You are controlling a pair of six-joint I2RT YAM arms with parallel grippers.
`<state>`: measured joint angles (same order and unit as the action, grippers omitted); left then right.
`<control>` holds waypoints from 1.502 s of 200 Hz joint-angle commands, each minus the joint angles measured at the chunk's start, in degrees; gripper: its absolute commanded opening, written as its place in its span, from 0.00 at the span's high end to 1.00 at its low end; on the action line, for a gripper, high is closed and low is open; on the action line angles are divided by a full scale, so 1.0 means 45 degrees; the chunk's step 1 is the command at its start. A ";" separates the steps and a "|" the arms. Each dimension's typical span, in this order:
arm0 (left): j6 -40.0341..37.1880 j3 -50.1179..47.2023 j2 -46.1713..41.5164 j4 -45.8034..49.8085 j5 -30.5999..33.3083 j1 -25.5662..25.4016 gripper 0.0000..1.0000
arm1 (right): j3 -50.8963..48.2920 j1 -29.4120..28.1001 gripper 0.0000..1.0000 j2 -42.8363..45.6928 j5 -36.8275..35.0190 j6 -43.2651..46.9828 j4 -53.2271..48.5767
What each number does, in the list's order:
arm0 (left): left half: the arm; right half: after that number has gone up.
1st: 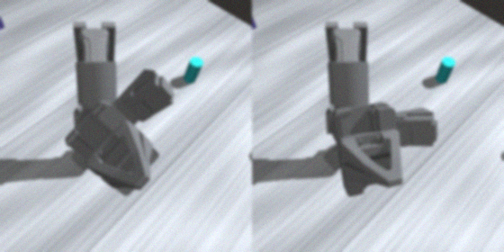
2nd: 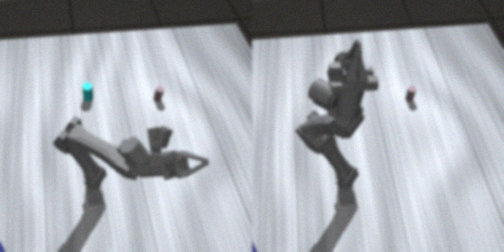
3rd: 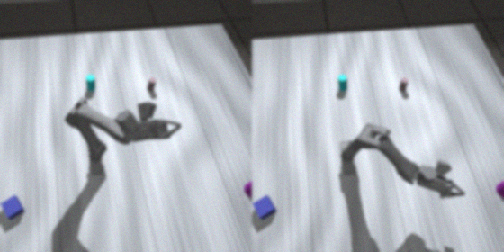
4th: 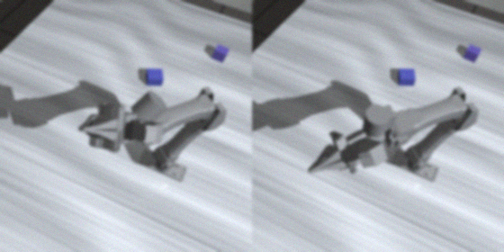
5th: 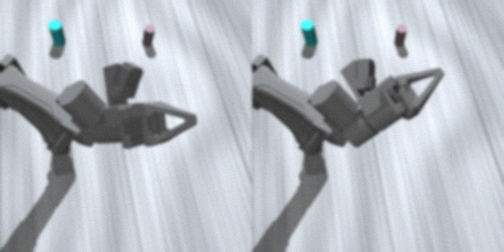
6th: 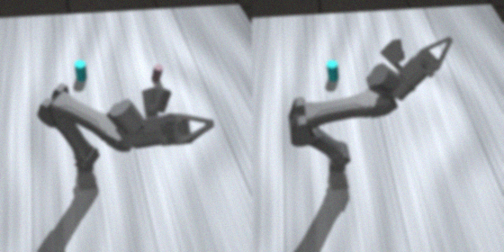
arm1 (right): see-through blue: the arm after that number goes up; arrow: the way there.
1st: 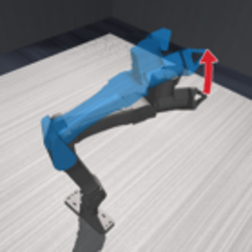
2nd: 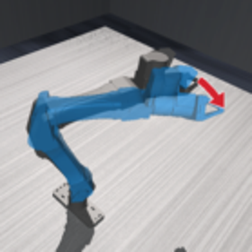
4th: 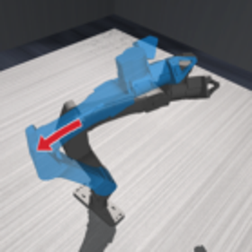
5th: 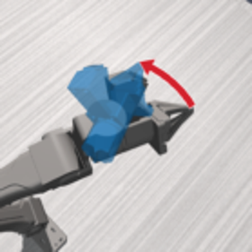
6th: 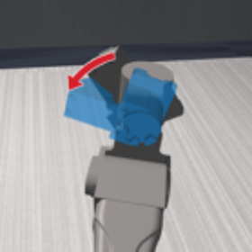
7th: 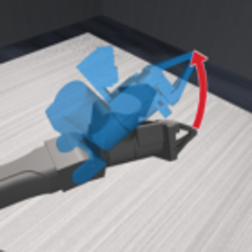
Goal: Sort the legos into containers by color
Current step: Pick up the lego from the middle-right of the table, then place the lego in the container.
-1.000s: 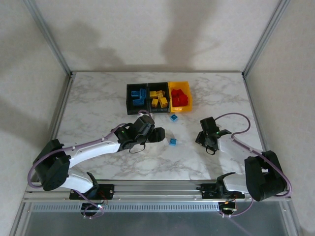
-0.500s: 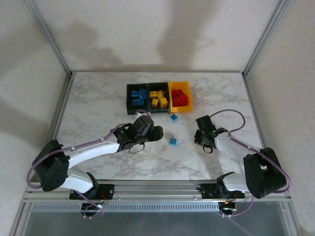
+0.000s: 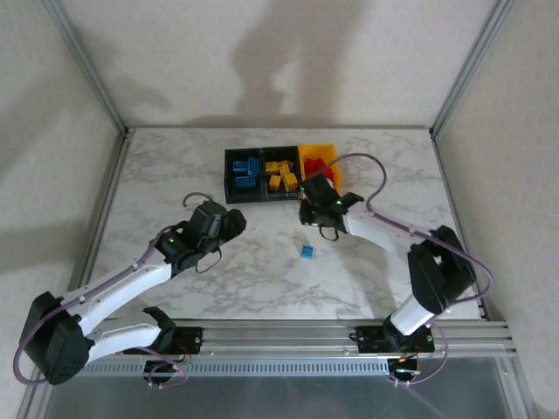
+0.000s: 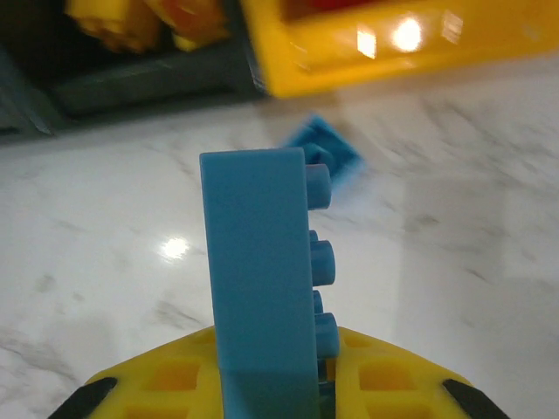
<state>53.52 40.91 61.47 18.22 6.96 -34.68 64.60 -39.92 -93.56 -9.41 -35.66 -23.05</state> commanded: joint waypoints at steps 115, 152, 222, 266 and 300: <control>0.0435 -0.0848 -0.2238 0.1889 -0.0336 0.2236 0.29 | 0.8616 -0.1099 0.81 -0.6972 0.2437 0.1049 0.0257; 0.0393 -0.0748 -0.2484 0.2147 -0.0360 0.2274 0.29 | 1.0668 -0.1080 0.79 -0.8448 0.2348 0.1029 -0.0282; 0.0406 -0.0603 -0.2940 0.2513 -0.0298 0.2296 0.29 | 1.3145 -0.0971 0.61 -0.9942 0.2092 0.0810 -0.1274; 0.0339 -0.0631 -0.2880 0.2424 -0.0456 0.2295 0.29 | 1.2589 -0.1014 0.56 -0.9156 0.1904 0.0813 -0.1081; -0.0099 -0.0842 -0.2723 0.1737 -0.1233 0.2237 0.28 | 0.9686 -0.1204 0.56 -0.6568 0.1465 0.0971 0.0006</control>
<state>55.11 37.58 49.12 27.64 4.64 -25.02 115.72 -44.56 -133.82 -0.49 -32.10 -25.91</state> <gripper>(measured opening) 0.718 0.439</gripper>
